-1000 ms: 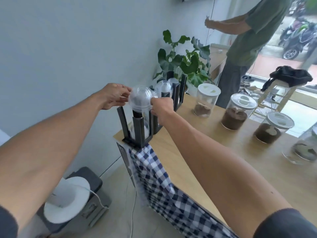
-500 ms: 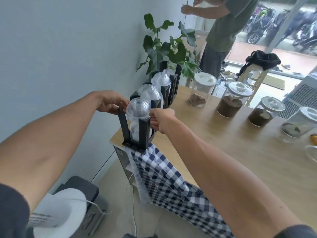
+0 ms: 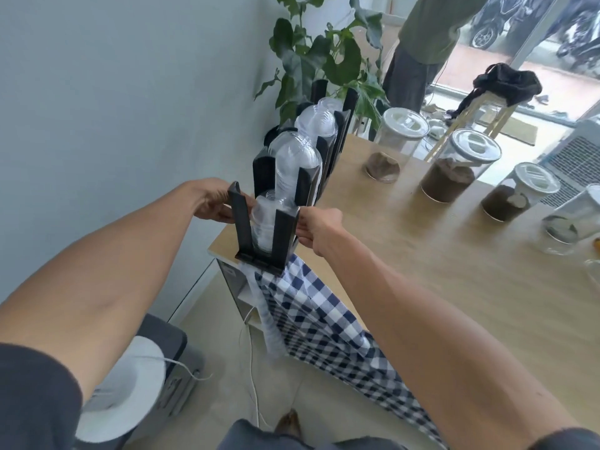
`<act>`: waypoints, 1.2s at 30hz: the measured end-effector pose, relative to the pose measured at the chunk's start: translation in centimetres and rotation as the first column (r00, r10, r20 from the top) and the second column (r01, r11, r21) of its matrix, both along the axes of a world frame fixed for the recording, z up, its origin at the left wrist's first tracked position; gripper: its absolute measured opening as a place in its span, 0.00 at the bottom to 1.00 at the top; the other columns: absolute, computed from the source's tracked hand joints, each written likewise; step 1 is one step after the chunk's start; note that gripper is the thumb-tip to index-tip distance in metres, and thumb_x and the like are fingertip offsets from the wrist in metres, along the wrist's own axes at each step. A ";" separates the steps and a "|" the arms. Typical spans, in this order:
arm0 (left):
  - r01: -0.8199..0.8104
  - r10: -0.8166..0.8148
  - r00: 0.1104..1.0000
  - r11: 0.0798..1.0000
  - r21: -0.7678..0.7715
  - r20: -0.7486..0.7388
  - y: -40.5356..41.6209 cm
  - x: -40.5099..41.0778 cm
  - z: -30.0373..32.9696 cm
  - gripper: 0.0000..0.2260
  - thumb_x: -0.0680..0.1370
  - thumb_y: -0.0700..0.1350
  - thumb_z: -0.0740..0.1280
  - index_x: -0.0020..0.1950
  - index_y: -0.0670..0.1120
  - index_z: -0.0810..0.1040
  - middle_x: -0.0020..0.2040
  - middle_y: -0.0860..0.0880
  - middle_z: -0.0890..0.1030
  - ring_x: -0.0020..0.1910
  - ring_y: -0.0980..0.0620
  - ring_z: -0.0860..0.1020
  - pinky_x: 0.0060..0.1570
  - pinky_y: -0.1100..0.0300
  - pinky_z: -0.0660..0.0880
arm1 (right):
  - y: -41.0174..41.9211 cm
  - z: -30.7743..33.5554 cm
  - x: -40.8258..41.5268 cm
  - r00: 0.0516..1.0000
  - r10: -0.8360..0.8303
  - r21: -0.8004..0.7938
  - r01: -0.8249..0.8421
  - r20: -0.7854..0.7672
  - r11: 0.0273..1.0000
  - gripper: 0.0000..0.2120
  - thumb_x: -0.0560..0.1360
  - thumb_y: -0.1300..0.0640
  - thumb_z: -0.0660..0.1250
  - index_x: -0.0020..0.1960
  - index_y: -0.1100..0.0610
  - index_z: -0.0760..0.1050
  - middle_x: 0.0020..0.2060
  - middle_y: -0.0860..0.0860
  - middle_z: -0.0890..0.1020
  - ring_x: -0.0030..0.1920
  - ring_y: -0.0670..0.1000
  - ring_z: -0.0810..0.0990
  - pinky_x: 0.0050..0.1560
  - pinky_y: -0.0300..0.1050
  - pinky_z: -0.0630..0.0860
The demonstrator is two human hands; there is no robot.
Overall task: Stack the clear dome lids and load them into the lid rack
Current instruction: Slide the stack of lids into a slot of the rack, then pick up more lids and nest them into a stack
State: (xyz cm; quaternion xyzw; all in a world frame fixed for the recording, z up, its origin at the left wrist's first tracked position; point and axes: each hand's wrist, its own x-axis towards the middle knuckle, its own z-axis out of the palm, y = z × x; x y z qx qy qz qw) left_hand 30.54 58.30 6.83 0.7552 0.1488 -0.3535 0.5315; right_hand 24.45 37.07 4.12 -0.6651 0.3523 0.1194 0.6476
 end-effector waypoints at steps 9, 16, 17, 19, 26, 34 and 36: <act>-0.068 0.069 0.997 0.997 -0.024 0.019 0.1 -0.7 -0.7 0.14 0.75 0.35 0.73 0.60 0.36 0.83 0.55 0.41 0.84 0.56 0.43 0.83 0.60 0.51 0.79 | -0.2 -0.5 -0.4 0.998 0.068 -0.085 -0.067 0.013 0.994 0.09 0.64 0.58 0.71 0.42 0.62 0.80 0.34 0.56 0.81 0.29 0.53 0.77 0.30 0.44 0.78; -0.188 0.155 0.945 0.978 0.092 0.289 -0.3 -0.6 3.5 0.07 0.76 0.42 0.72 0.53 0.42 0.81 0.53 0.45 0.85 0.56 0.45 0.85 0.56 0.50 0.81 | -3.3 2.4 -1.1 0.925 0.350 -0.412 -0.264 0.149 0.872 0.06 0.72 0.56 0.65 0.41 0.59 0.74 0.34 0.54 0.76 0.32 0.53 0.72 0.34 0.44 0.70; -0.196 0.142 0.926 0.973 0.122 0.350 -0.6 -0.6 4.5 0.08 0.76 0.42 0.72 0.54 0.42 0.81 0.53 0.45 0.84 0.53 0.45 0.84 0.53 0.53 0.80 | -3.9 2.8 -1.0 0.908 0.386 -0.456 -0.278 0.161 0.845 0.08 0.73 0.56 0.65 0.41 0.61 0.76 0.34 0.53 0.76 0.32 0.53 0.72 0.34 0.43 0.70; -0.204 0.086 0.868 0.960 0.194 0.489 -1.7 -0.9 6.3 0.09 0.77 0.42 0.71 0.55 0.41 0.80 0.50 0.44 0.81 0.47 0.47 0.80 0.45 0.57 0.74 | -5.4 3.8 -1.0 0.871 0.459 -0.539 -0.305 0.175 0.785 0.10 0.75 0.57 0.65 0.47 0.63 0.81 0.37 0.52 0.80 0.35 0.52 0.76 0.37 0.43 0.74; -0.148 -0.295 0.673 0.845 0.514 0.679 -11.0 -4.2 10.1 0.24 0.77 0.47 0.69 0.74 0.46 0.75 0.71 0.42 0.77 0.69 0.42 0.75 0.67 0.53 0.70 | -13.1 6.4 -3.3 0.738 0.667 -0.830 -0.307 0.101 0.465 0.13 0.77 0.58 0.65 0.58 0.63 0.79 0.57 0.62 0.83 0.59 0.64 0.80 0.53 0.51 0.76; 0.017 -0.485 0.631 0.789 0.614 0.606 -26.1 -10.4 8.5 0.24 0.78 0.48 0.67 0.74 0.47 0.75 0.70 0.42 0.78 0.66 0.41 0.77 0.64 0.52 0.74 | -26.7 5.7 -8.9 0.766 0.641 -0.919 -0.283 -0.046 0.273 0.15 0.77 0.56 0.63 0.61 0.60 0.75 0.61 0.60 0.80 0.63 0.63 0.77 0.56 0.53 0.75; 0.060 -0.512 0.633 0.780 0.623 0.581 -30.0 -11.8 7.6 0.27 0.76 0.51 0.67 0.76 0.50 0.73 0.72 0.43 0.77 0.69 0.42 0.75 0.68 0.50 0.73 | -30.6 5.1 -10.7 0.791 0.609 -0.924 -0.278 -0.064 0.264 0.16 0.77 0.56 0.62 0.63 0.60 0.75 0.61 0.61 0.79 0.62 0.64 0.77 0.55 0.53 0.75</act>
